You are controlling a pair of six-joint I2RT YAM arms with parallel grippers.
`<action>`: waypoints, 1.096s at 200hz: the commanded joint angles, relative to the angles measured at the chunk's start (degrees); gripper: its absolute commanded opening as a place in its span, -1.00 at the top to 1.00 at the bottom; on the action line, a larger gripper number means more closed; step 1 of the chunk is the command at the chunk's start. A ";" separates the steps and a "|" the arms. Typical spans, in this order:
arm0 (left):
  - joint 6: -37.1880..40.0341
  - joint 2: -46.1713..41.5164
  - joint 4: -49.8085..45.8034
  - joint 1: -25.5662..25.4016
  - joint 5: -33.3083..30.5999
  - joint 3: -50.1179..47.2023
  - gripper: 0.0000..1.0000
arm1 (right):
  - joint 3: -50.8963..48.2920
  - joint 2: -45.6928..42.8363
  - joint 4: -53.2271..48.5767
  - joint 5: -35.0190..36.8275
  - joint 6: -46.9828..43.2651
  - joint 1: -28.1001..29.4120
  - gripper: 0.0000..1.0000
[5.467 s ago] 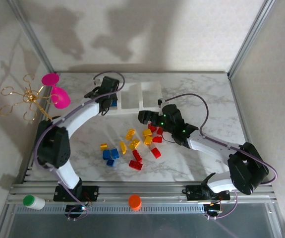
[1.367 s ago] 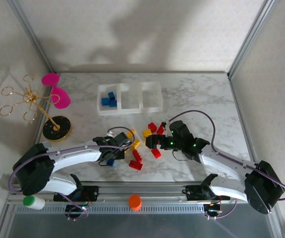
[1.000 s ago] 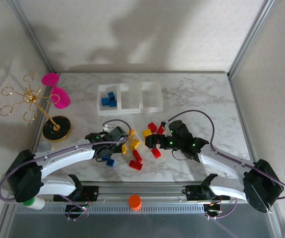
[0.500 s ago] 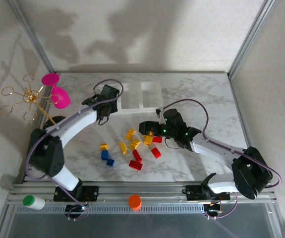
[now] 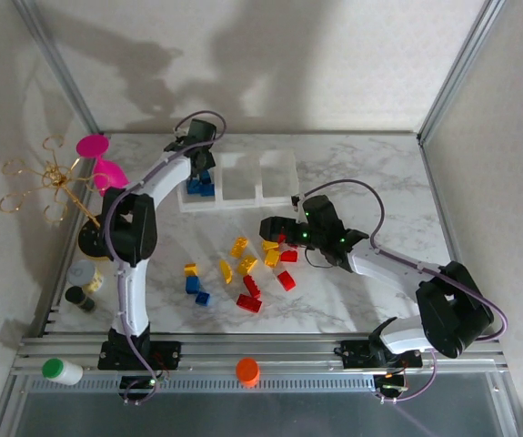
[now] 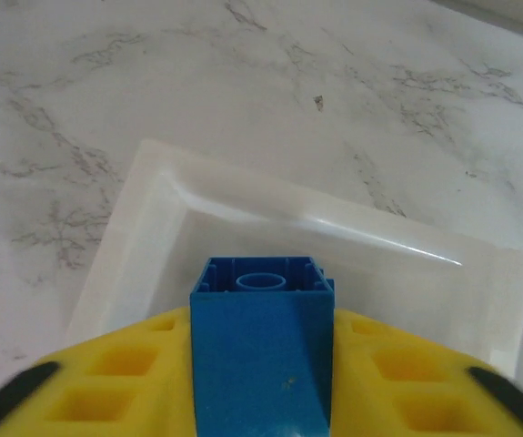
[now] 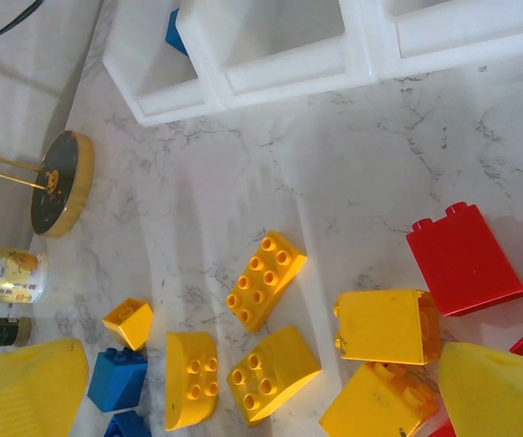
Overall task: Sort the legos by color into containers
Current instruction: Place the lego in the container, then pick up the lego from the middle-left of the table.
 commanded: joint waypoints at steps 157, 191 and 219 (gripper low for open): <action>-8.14 -47.51 1.92 -13.39 2.77 -47.78 -0.10 | -0.22 -4.31 -7.19 0.36 -8.18 4.15 -0.98; -13.10 -56.18 -1.66 -18.21 1.57 -56.72 -0.10 | -2.85 -5.28 -5.90 0.97 -7.29 8.47 -0.98; -18.18 -62.09 -5.48 -22.19 0.83 -62.75 -0.11 | -5.70 -5.80 -4.02 1.25 -6.61 11.82 -0.98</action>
